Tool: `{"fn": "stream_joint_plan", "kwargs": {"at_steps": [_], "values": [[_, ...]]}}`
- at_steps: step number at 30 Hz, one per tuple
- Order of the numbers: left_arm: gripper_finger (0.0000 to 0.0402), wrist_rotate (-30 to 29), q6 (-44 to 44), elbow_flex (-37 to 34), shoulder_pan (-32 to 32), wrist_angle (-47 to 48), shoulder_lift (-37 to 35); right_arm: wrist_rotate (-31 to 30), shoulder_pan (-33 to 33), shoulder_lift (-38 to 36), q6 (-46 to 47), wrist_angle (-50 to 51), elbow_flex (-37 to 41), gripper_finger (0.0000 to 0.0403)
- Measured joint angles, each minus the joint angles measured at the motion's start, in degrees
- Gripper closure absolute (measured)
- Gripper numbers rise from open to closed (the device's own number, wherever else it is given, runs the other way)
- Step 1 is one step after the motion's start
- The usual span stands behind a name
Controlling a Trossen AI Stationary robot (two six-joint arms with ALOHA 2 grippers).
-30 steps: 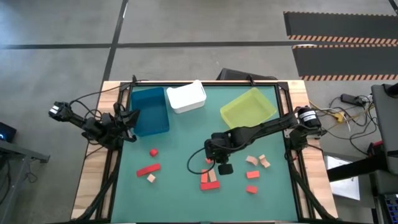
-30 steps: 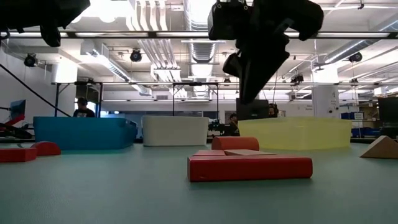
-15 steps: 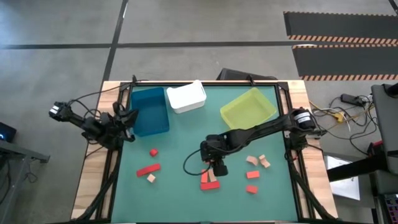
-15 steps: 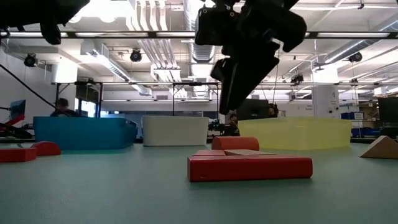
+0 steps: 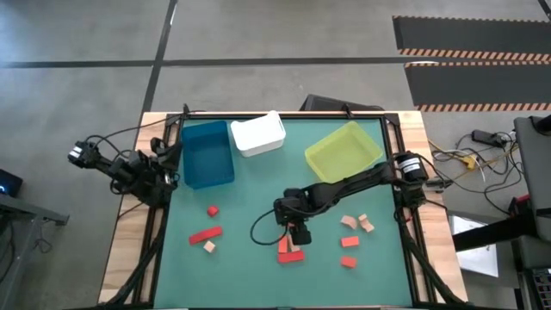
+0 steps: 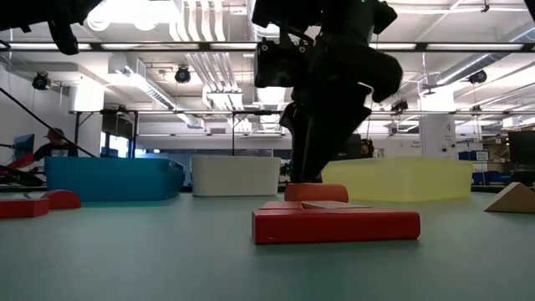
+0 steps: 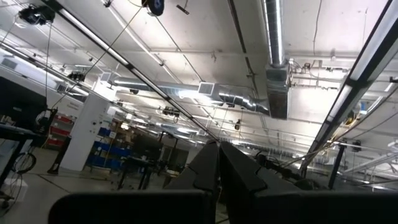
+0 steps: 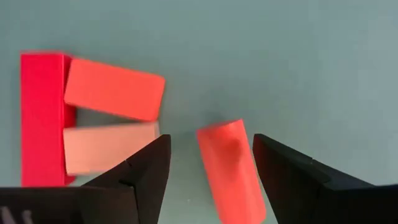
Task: Sort & place blocks by color
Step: Put the orange block into the yellow bin
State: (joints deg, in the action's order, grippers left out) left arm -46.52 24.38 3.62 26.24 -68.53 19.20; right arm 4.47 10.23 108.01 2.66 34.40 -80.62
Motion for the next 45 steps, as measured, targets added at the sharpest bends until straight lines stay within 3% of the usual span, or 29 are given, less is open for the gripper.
{"fn": "stream_joint_plan", "kwargs": {"at_steps": [27, 36, 45], "values": [[0.0402, 0.35, 0.07, 0.11, 0.0, -0.09, -0.63, 0.42, -1.38, 0.11, 2.35, -8.19, 6.14, 0.0212], [0.0402, 0.33, 0.07, 0.09, 0.0, -0.06, -0.63, 0.47, -1.76, 0.11, 2.58, -8.14, 6.14, 0.0289], [0.0402, 0.29, 0.07, 0.09, 0.0, -0.04, -0.63, 0.15, -1.94, -0.16, 4.49, -7.86, 6.14, 0.029]]}}
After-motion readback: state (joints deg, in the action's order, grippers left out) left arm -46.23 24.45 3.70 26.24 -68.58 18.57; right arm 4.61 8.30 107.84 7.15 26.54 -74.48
